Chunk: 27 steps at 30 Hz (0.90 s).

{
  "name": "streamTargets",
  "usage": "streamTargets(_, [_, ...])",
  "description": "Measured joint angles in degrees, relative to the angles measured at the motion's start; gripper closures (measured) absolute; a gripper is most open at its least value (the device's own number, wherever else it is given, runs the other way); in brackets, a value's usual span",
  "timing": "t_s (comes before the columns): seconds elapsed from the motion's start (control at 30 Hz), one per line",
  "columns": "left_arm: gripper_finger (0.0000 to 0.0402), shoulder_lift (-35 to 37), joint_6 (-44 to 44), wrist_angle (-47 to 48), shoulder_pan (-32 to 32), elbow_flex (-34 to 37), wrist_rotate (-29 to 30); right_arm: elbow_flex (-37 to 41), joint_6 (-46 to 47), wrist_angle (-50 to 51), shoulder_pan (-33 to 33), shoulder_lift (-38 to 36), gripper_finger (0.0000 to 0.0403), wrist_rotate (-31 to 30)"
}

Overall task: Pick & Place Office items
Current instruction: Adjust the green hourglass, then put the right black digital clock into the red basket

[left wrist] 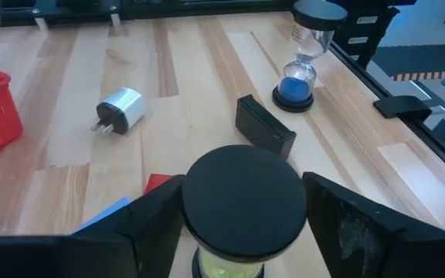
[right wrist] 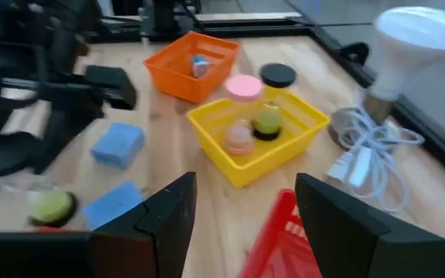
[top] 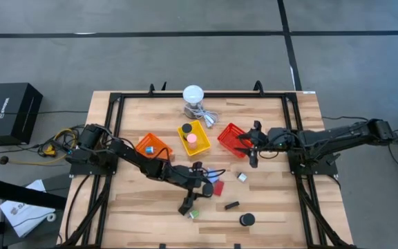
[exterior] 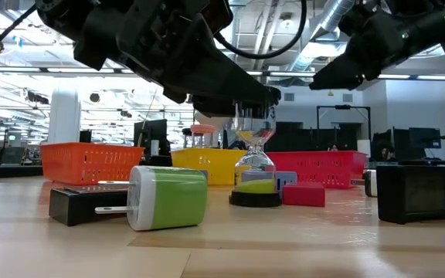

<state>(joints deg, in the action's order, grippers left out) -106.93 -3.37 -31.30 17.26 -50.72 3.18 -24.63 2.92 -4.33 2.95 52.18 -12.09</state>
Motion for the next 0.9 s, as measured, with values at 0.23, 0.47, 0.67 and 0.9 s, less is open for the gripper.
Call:
streamTargets(0.23, [0.0144, 3.1, 0.4, 0.0, 0.0, 0.1, 0.2, -7.7, 14.6, 15.1, 9.0, 4.9, 0.0209, 0.4])
streamTargets(0.47, [0.0157, 7.6, 0.5, 0.4, -0.2, 1.4, 0.3, -20.3, 34.8, 35.3, 20.0, 21.2, 0.0239, 3.5])
streamTargets(0.67, [0.0166, 12.0, 1.3, 0.5, -1.0, 2.9, 0.4, -34.9, 35.6, 53.2, 23.0, 33.3, 0.0254, 3.3])
streamTargets(0.9, [0.0175, 20.7, 4.8, 0.6, -2.0, 6.8, 0.5, -45.1, 33.0, 59.2, 21.3, 42.1, 0.0246, 6.5])
